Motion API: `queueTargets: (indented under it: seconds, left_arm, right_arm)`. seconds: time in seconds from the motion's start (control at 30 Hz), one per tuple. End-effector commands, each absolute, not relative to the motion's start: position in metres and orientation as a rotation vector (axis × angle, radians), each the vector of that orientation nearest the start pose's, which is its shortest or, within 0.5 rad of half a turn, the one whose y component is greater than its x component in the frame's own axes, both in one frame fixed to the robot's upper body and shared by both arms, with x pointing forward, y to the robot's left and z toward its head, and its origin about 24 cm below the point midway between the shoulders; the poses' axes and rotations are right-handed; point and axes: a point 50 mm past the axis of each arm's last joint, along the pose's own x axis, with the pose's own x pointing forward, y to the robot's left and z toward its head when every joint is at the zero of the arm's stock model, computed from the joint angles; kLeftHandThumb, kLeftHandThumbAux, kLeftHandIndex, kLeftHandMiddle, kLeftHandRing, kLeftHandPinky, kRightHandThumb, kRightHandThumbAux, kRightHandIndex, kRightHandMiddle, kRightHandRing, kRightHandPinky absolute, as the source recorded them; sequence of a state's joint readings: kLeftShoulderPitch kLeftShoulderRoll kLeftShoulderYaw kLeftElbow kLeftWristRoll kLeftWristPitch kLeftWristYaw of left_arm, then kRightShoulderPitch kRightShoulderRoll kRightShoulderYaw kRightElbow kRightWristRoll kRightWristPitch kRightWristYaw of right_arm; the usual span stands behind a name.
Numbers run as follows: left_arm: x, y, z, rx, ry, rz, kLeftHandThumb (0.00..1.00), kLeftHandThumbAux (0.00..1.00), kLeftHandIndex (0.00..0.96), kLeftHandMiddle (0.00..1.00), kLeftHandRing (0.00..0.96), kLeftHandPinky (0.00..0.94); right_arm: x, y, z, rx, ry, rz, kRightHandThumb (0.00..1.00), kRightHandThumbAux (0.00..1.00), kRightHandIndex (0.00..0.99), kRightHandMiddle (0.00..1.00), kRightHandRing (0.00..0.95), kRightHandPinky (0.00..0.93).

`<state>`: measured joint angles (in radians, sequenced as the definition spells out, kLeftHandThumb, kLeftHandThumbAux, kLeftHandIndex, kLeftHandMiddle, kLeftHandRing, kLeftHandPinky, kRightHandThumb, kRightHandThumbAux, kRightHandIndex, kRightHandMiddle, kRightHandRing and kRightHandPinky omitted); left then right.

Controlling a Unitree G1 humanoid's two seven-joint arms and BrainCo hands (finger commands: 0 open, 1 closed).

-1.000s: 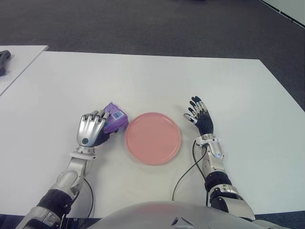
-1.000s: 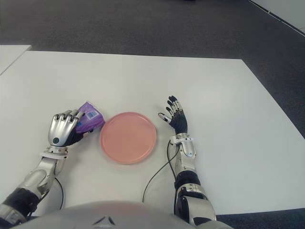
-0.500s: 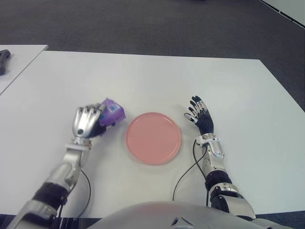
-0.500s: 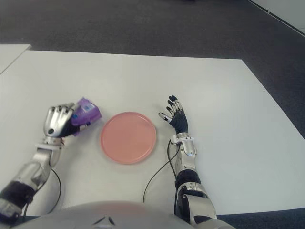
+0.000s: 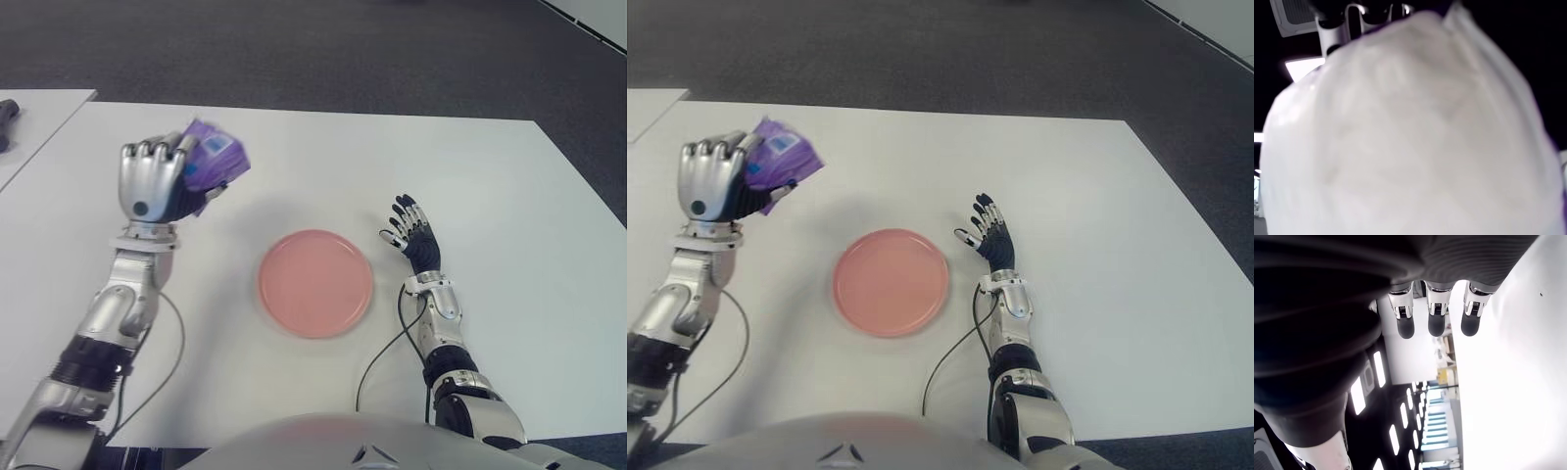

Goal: Put the tissue paper into the plate.

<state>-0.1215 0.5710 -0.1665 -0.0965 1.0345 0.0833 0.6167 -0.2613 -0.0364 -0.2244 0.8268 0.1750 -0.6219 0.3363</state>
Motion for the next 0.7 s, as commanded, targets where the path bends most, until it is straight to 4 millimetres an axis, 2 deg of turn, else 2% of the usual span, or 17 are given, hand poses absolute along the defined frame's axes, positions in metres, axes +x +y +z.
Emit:
queueTargets:
  seconds: [0.03,0.27,0.53,0.7]
  left_arm:
    - [0.261,0.181,0.142,1.423,-0.736,0.394,0.856,0.665,0.405,0.545,0.861,0.858]
    - [0.260,0.157,0.144,1.314,-0.762,0.229,0.856,0.665,0.406,0.543,0.858,0.847]
    - [0.259,0.142,0.142,1.224,-0.833,0.059,0.855,0.666,0.403,0.538,0.846,0.818]
    - [0.261,0.109,0.116,1.184,-0.925,-0.078,0.855,0.667,0.401,0.536,0.845,0.824]
  right_arm:
    - [0.242,-0.183,-0.053,0.195,0.085,0.024,0.033,0.833,0.046,0.019,0.013,0.071]
    - [0.242,-0.183,-0.054,0.195,0.086,0.023,0.033,0.833,0.046,0.019,0.013,0.071]
    - [0.241,-0.183,-0.054,0.195,0.087,0.024,0.033,0.833,0.046,0.019,0.013,0.071]
    - [0.241,-0.183,-0.054,0.195,0.087,0.024,0.033,0.833,0.046,0.019,0.013,0.071]
